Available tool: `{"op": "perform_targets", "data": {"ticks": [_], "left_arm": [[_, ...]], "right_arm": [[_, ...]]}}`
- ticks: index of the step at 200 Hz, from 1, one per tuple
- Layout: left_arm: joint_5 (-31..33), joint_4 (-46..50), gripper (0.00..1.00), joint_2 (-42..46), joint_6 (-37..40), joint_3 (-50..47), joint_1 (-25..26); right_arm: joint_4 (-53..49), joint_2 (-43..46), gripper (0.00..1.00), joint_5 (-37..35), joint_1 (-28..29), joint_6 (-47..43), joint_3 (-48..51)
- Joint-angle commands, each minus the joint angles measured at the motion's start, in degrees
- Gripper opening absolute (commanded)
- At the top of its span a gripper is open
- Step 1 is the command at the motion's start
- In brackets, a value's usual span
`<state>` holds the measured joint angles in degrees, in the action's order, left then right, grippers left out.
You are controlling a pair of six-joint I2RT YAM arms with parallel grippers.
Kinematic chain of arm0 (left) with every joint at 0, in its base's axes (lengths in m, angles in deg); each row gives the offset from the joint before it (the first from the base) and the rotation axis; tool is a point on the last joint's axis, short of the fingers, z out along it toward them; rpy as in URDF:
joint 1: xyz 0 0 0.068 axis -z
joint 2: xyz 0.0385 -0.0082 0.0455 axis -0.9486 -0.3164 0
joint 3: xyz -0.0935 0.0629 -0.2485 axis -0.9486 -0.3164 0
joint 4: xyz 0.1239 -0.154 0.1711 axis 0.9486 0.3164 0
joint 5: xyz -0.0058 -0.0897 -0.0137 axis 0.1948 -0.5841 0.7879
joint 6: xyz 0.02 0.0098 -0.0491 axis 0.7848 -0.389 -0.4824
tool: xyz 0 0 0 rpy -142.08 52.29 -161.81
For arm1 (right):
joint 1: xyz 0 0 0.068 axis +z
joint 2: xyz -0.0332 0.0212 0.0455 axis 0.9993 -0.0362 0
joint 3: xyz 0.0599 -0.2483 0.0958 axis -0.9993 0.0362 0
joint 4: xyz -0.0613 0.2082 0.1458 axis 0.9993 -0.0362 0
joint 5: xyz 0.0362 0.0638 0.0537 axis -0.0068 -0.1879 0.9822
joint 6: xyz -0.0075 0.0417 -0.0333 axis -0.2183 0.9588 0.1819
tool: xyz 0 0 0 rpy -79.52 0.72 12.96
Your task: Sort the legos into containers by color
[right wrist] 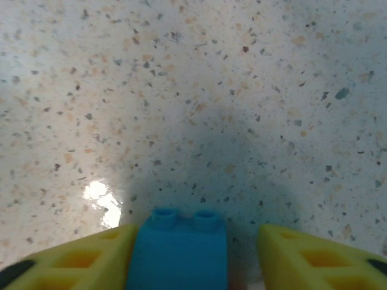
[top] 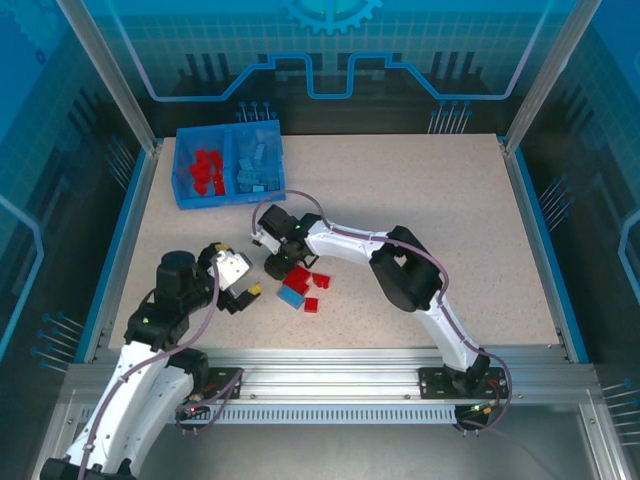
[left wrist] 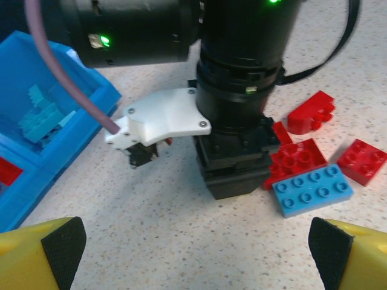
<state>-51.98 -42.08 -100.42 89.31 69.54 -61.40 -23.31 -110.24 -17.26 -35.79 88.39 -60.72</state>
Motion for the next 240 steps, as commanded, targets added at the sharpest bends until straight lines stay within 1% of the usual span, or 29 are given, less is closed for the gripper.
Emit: {"op": "perform_targets", "data": {"ticks": [1, 10, 23, 61, 87, 109, 123, 132, 163, 173, 181, 191, 221, 240], "left_arm": [[4.18, -5.17, 0.99, 0.99, -1.18, -1.01, 0.31], [4.95, -5.84, 0.99, 1.47, -1.40, -1.41, 0.31], [5.71, -7.32, 0.99, 2.53, -2.20, -2.17, 0.28], [6.20, -11.44, 0.99, 5.95, -3.11, -4.90, 0.22], [8.71, -12.55, 0.99, 5.84, -3.36, -5.00, 0.22], [8.48, -12.58, 0.99, 5.72, -4.14, -5.04, 0.22], [6.94, -12.82, 0.99, 5.65, -4.46, -5.01, 0.22], [6.20, -13.21, 0.99, 5.61, -4.59, -5.08, 0.22], [4.61, -13.85, 0.99, 5.48, -5.45, -5.02, 0.22], [3.97, -13.99, 0.99, 5.48, -5.67, -5.02, 0.22], [3.63, -14.05, 0.99, 5.48, -5.74, -5.01, 0.22], [3.37, -14.46, 0.99, 5.48, -6.04, -4.99, 0.22], [2.33, -14.95, 0.99, 5.48, -6.54, -5.05, 0.22], [2.31, -15.06, 0.99, 5.48, -6.62, -5.07, 0.21]], "right_arm": [[-2.23, -0.03, 0.40, -2.22, 0.84, 0.02, -1.75], [-1.72, 0.97, 0.34, -2.15, 0.79, 0.42, -1.45], [-1.11, 2.93, 0.31, -2.11, 0.56, 1.09, -1.39], [5.01, 10.64, 0.30, -1.16, -2.31, 3.71, -1.73], [10.12, 10.68, 0.30, -3.32, -5.10, 3.64, -5.50], [11.82, 6.05, 0.31, -4.54, -7.96, 3.57, -12.81], [11.06, 1.42, 0.31, -4.65, -9.62, 3.89, -20.03], [10.19, -1.38, 0.31, -4.72, -10.46, 3.71, -25.57], [5.83, -17.25, 0.31, -5.84, -11.31, 0.79, -48.54], [5.85, -21.84, 0.32, -5.59, -11.37, -0.27, -55.56], [7.27, -24.69, 0.32, -5.55, -11.39, -1.04, -59.22], [11.04, -26.52, 0.33, -5.62, -11.36, -1.71, -60.37], [22.92, -27.59, 0.36, -5.54, -12.01, -1.25, -58.33], [26.18, -28.50, 0.42, -5.32, -12.63, 0.01, -59.55]]}}
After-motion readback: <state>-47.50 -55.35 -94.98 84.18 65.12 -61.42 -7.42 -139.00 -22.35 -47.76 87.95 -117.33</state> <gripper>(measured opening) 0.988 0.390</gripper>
